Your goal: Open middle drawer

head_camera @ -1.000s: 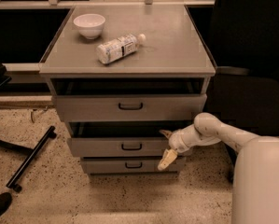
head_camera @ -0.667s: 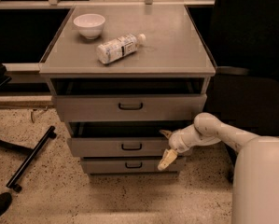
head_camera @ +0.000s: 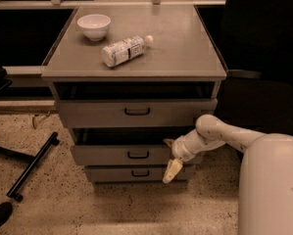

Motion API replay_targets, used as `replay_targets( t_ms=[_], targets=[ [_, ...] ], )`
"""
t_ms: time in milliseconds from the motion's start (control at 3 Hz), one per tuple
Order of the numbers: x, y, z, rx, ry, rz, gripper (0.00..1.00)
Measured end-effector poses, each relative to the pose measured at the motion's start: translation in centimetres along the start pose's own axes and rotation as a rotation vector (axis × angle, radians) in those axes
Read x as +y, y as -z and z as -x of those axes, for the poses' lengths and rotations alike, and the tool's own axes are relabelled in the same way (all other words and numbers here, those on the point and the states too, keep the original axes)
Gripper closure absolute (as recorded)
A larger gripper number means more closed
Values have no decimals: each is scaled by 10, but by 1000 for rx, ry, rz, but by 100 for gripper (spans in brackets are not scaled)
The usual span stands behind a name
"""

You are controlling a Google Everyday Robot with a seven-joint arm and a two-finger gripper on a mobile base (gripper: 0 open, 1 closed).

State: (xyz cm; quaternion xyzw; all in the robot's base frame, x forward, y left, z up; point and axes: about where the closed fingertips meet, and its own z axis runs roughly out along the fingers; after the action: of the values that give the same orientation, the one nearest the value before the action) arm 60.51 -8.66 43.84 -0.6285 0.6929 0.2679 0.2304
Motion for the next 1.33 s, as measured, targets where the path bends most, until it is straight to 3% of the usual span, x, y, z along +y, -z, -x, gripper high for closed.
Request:
replay_targets(
  t_ms=[333,667,1333],
  targets=[
    [44,15,-2,32,-55,36,0],
    [84,34,-12,35,-122,37,0],
    [89,34,-11,35,-112,33,0]
  ],
)
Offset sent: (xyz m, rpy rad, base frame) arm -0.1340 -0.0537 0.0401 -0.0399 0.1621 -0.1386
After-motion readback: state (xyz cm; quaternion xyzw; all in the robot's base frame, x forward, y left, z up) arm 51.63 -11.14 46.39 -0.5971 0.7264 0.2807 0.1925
